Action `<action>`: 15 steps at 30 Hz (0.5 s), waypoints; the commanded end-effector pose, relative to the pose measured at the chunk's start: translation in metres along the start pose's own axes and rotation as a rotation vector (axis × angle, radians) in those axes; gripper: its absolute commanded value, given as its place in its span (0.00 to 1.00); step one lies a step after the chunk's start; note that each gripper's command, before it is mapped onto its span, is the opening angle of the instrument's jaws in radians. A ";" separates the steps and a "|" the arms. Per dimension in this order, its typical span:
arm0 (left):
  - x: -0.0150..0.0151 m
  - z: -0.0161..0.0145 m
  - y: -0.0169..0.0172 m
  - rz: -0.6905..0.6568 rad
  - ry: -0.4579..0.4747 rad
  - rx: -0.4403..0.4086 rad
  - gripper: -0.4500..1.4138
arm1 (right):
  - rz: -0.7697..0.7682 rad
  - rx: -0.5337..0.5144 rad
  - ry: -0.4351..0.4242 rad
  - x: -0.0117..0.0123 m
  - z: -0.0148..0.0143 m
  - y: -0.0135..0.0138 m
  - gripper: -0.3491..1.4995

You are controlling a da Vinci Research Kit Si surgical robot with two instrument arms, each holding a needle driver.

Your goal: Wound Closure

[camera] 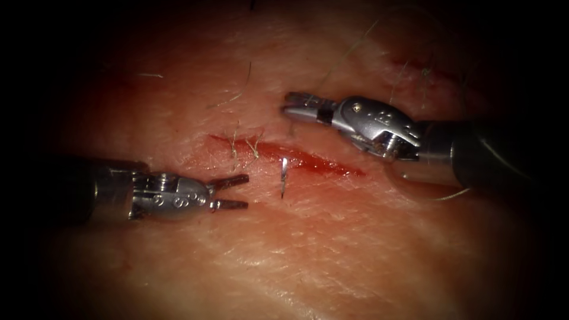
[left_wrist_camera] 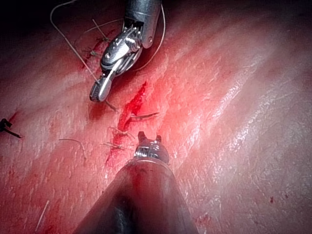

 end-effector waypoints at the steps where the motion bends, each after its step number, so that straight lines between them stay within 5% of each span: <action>1: 0.0000 0.0007 0.0004 -0.001 0.003 0.000 0.40 | 0.002 0.008 -0.002 0.0001 0.0005 0.0003 0.00; 6: 0.0000 0.0007 0.0004 -0.001 0.003 0.000 0.40 | 0.061 0.038 -0.013 0.0008 0.0007 0.0008 0.00; 15: -0.0001 0.0007 0.0004 -0.001 0.003 0.001 0.40 | 0.261 0.125 -0.154 -0.0009 0.0009 -0.0003 0.00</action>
